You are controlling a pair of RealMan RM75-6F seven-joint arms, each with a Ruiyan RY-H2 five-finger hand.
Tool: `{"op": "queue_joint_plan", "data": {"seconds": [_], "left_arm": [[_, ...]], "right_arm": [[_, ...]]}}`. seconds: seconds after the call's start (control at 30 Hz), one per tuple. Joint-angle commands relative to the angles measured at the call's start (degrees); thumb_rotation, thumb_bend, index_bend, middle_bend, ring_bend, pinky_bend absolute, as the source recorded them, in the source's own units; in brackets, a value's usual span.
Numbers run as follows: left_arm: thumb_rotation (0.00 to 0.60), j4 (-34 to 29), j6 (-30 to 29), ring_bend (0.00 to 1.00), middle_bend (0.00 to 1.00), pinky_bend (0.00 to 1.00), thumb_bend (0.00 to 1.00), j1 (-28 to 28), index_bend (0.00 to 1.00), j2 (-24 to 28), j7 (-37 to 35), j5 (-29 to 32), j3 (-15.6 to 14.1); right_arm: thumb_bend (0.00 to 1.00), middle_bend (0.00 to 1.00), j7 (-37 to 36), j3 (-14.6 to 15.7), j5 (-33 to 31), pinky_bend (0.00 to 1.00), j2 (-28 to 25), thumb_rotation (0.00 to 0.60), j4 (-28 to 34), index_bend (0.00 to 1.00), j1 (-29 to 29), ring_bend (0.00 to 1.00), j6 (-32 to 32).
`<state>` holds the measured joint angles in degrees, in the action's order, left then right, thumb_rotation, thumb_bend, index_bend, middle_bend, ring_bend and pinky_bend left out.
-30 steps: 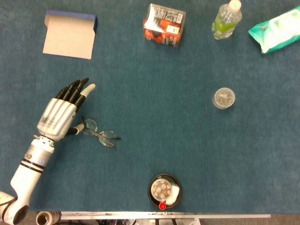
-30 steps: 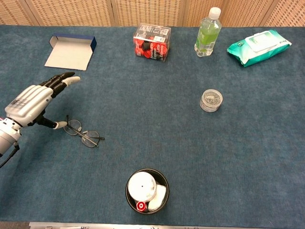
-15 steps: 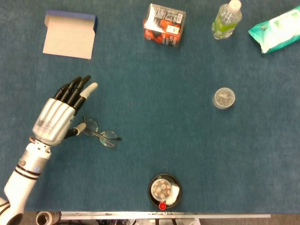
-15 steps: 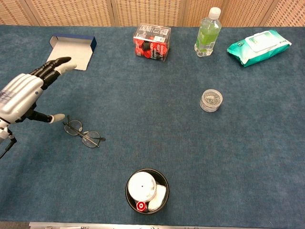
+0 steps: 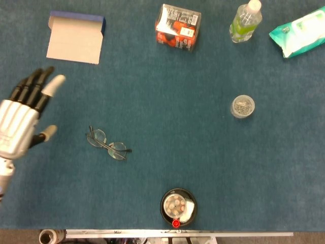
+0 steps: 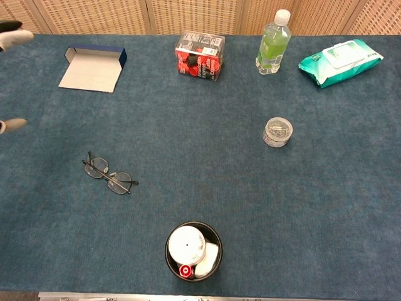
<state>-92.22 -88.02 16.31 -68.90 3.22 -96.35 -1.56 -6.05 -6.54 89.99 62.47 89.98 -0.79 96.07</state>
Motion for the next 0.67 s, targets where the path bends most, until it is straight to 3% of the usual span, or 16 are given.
{"op": "queue_joint_plan", "data": {"seconds": [0.03,0.2,0.33,0.47,0.67], "left_arm": [[0.600,-0.46,-2.33,0.07,0.08,0.15,0.02,-1.97,0.08,1.78,2.54,0.06,0.13],[0.600,1.92,-5.95,0.17,0.24,0.15,0.02,-5.10,0.23,2.14,5.13,1.24,0.73],[0.600,3.08,-6.63,0.21,0.33,0.15,0.02,-6.69,0.32,3.12,-0.58,2.11,0.26],[0.600,5.71,-6.41,0.23,0.36,0.15,0.02,-7.67,0.35,3.62,-5.05,3.77,0.53],[0.600,5.45,-3.94,0.23,0.37,0.15,0.02,-7.28,0.37,4.34,-5.34,5.86,1.74]], "right_arm": [[0.17,0.37,0.48,-0.06,0.06,0.23,0.28,0.600,-0.16,0.46,0.03,0.26,0.20],[0.17,0.37,1.82,-0.12,-0.02,0.23,1.02,0.600,-0.55,0.46,-0.17,0.26,-0.03],[0.18,0.37,3.16,-0.02,-0.01,0.23,1.66,0.600,-0.74,0.46,-0.39,0.26,-0.43],[0.17,0.37,3.92,0.00,0.16,0.23,1.99,0.600,-0.95,0.46,-0.52,0.26,-0.50],[0.18,0.37,3.45,-0.57,-1.69,0.23,2.13,0.600,-1.61,0.46,-1.17,0.26,-2.34]]}}
